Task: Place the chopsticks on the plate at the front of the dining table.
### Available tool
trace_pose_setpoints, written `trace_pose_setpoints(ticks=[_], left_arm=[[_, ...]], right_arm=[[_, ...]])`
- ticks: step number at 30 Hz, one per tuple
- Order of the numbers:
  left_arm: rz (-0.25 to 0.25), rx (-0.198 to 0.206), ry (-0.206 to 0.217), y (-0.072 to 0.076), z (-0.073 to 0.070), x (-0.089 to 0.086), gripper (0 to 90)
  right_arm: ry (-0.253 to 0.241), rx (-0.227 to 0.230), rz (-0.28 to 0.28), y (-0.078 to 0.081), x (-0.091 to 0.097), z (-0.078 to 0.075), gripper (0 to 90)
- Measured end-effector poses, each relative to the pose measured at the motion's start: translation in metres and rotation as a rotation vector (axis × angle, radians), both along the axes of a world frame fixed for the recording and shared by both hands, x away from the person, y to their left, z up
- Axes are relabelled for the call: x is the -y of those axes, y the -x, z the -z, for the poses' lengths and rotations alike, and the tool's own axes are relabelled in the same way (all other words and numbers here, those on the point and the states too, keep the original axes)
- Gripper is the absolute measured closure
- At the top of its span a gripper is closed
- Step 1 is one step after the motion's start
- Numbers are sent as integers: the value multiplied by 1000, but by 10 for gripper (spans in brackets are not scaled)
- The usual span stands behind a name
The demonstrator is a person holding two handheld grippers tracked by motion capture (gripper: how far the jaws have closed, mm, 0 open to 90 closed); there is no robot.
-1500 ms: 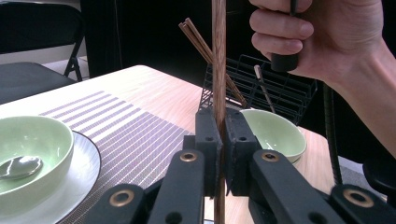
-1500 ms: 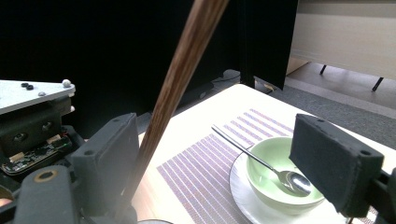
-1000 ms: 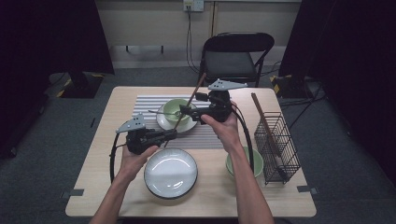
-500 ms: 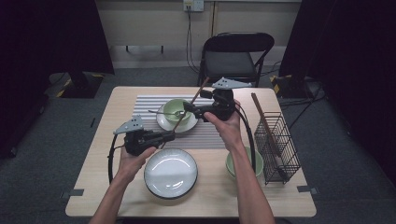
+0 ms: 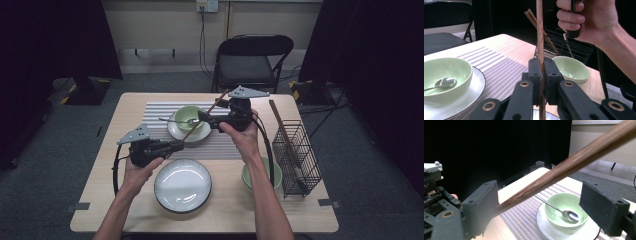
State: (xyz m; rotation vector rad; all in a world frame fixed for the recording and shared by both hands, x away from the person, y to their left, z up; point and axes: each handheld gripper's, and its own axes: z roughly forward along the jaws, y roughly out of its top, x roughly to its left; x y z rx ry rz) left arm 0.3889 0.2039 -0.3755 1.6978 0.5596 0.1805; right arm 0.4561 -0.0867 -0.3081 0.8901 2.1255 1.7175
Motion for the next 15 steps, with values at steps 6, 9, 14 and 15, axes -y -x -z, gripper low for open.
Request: trace_pose_setpoints(ticks=[6,9,14,15], left_arm=[[-4,10,16,1,-4,-5,858],[-1,7,25,1,-5,-7,859],[-5,12,19,3,-5,-11,859],[-10,18,7,5,-5,-12,858]], right_arm=[[2,-5,14,-1,2,4,151],[-14,2,27,-1,4,5,152],[-20,7,29,-1,4,4,150],[-20,10,34,-1,5,3,154]])
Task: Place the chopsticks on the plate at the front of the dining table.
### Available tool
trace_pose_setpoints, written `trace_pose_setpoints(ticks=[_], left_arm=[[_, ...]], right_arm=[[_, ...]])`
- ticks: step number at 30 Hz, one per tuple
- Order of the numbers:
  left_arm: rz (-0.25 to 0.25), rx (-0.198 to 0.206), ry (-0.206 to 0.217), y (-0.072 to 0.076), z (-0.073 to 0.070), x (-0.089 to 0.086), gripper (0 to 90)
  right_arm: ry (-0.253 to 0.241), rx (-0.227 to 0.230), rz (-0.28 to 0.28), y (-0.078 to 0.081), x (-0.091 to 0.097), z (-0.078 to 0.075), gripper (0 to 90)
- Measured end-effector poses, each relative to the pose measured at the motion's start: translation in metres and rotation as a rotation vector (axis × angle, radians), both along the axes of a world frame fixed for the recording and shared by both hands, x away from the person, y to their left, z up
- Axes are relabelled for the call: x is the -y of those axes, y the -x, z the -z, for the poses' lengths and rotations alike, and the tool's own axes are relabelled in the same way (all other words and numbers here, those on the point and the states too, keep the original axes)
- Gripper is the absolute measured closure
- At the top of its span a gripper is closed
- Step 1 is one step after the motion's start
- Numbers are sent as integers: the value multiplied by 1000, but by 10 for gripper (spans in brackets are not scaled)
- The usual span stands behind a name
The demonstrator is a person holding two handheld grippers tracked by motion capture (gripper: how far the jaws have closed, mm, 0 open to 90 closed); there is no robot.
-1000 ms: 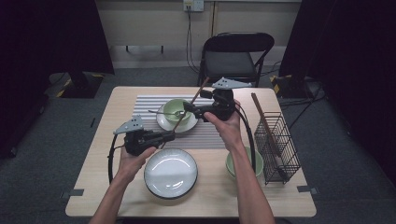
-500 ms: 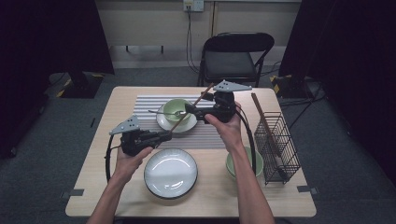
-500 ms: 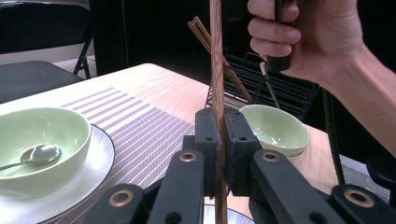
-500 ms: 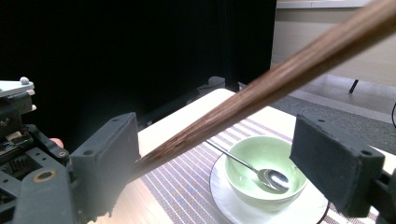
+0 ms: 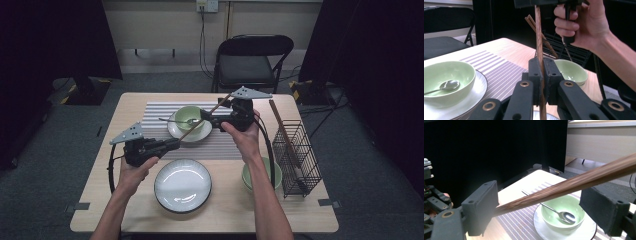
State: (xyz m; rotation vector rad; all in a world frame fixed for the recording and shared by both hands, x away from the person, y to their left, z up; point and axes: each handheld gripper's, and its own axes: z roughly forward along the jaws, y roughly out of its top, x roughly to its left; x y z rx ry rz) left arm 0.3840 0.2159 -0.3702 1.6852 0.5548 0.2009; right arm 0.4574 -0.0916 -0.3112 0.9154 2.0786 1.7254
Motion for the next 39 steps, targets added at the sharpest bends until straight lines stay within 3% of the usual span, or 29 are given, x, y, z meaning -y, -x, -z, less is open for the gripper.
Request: trace_pose_setpoints(ticks=[2,5,7,13,18,23,34,39], left_arm=[[5,-13,35,2,2,-4,859],[-4,-4,-14,2,4,-4,859],[0,-9,11,4,5,-6,859],[-8,-16,-4,4,7,-10,859],[-11,-16,9,3,7,-13,859],[-17,-16,-11,2,8,-15,859],[-73,-26,-33,-3,16,-24,859],[-94,-32,-14,-5,18,-29,859]], right_arm=[[-6,3,10,0,2,-1,151],[11,8,33,-1,4,-1,160],[17,2,40,-2,5,1,156],[19,0,46,-3,7,4,157],[26,-4,50,-4,8,8,160],[29,-9,56,-4,9,10,163],[42,-7,55,0,11,10,154],[48,-4,55,6,16,11,155]])
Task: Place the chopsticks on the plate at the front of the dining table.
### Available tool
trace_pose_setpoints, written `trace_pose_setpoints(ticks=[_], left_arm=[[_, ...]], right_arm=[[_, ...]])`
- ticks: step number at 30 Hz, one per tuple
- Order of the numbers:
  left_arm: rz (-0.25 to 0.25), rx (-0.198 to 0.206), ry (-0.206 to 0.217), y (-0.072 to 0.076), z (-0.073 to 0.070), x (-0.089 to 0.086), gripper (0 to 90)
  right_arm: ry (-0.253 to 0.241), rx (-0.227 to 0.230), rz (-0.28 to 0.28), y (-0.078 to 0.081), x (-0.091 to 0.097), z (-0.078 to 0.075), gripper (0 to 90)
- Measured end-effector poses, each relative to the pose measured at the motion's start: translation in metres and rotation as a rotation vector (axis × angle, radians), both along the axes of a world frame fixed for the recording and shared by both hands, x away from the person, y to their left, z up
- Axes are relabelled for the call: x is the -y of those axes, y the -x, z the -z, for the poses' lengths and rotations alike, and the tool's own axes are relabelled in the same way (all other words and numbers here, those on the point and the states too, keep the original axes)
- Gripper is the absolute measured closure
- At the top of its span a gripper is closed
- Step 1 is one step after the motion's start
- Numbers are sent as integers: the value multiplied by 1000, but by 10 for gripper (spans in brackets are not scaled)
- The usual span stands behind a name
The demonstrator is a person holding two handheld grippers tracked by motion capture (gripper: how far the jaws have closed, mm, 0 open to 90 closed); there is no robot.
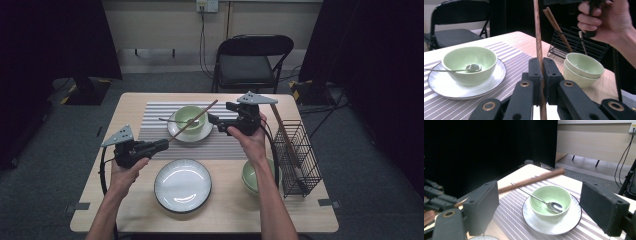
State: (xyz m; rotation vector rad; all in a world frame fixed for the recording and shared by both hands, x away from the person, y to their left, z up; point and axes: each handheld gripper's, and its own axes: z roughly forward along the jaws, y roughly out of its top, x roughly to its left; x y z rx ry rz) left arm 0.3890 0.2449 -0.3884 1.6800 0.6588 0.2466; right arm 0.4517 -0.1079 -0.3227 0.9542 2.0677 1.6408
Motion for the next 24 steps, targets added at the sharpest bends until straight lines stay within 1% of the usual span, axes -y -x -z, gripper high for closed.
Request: trace_pose_setpoints(ticks=[1,2,3,4,10,12,13,14,16,19,21,23,24], left_arm=[[-6,0,-10,0,0,-1,859],[-13,-2,-8,-1,1,-2,859],[-16,-3,-15,-1,1,-4,859],[-24,-9,-3,-1,2,-4,859],[-46,-14,-4,-4,2,-11,859],[-55,-9,-16,-4,3,-13,859],[-59,-20,-12,-4,3,-14,859],[-62,-19,-7,-4,4,-15,859],[-73,-22,-11,-5,5,-17,859],[-86,-28,-11,-7,6,-19,859],[-97,-32,-8,-8,7,-21,859],[-113,-40,-14,-10,7,-22,859],[-117,-36,-19,-11,7,-23,859]], right_arm=[[1,-2,-2,2,1,1,155],[5,-4,-7,4,2,2,155],[12,-5,-9,6,3,3,154],[16,-4,-8,8,4,5,154],[21,-18,0,17,15,11,155],[22,-20,12,21,20,14,154],[21,-25,9,22,22,15,154],[26,-28,6,25,23,17,154],[53,-24,14,30,25,19,154],[67,-31,19,36,31,24,154],[72,-31,25,39,35,26,153],[72,-35,30,41,39,29,154],[71,-35,34,42,41,30,154]])
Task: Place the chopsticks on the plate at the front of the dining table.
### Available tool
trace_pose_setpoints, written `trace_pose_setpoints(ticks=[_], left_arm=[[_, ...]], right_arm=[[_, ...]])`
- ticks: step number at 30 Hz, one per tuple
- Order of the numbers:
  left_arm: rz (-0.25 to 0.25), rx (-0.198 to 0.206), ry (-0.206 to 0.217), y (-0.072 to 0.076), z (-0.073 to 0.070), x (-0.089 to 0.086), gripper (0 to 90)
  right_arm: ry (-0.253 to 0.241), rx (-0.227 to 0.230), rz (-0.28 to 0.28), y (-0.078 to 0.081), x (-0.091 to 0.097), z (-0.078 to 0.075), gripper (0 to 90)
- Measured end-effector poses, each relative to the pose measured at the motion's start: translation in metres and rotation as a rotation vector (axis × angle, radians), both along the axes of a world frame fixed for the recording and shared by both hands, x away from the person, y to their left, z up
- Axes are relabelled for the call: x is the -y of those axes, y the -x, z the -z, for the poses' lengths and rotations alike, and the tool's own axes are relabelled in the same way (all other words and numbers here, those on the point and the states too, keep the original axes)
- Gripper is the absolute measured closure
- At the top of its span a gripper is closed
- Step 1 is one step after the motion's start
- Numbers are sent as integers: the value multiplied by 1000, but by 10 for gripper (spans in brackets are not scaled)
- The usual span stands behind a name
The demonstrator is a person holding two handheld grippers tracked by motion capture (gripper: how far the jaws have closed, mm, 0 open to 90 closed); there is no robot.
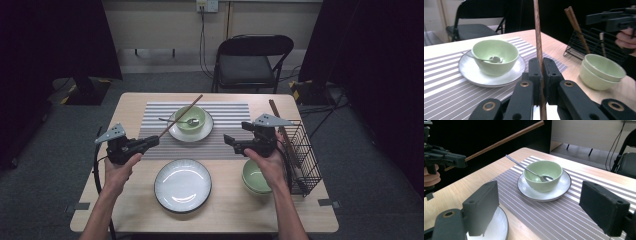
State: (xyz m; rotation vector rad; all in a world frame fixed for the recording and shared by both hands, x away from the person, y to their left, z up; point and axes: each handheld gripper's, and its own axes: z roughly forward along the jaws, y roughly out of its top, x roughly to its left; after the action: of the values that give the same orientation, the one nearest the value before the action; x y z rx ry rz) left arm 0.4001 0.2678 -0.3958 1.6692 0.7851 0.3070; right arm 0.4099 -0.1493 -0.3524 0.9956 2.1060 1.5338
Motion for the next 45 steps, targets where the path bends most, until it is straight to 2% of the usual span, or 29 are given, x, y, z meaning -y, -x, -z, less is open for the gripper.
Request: trace_pose_setpoints(ticks=[4,13,19,21,23,27,30,33,37,45], left_arm=[[-16,-6,5,-5,1,-4,859],[-52,-19,-19,-18,-3,-11,859],[-93,-32,-24,-30,-4,-18,859],[-101,-31,-42,-35,-4,-20,860],[-111,-41,-19,-40,-4,-23,859],[-142,-39,-20,-48,-7,-29,860],[-165,-55,-13,-56,-8,-32,860],[-186,-68,-56,-64,-5,-34,859],[-200,-79,-80,-72,4,-35,859],[-232,-125,-64,-77,23,-36,860]], right_arm=[[18,-5,9,3,6,4,156],[39,-44,32,6,14,16,158],[30,-47,40,5,17,18,158],[30,-47,41,5,17,18,158],[35,-43,42,5,17,18,159],[32,-46,38,4,16,19,158],[34,-51,38,4,16,19,159],[34,-48,37,4,16,19,159],[29,-46,41,4,16,19,160],[31,-47,40,5,18,19,160]])
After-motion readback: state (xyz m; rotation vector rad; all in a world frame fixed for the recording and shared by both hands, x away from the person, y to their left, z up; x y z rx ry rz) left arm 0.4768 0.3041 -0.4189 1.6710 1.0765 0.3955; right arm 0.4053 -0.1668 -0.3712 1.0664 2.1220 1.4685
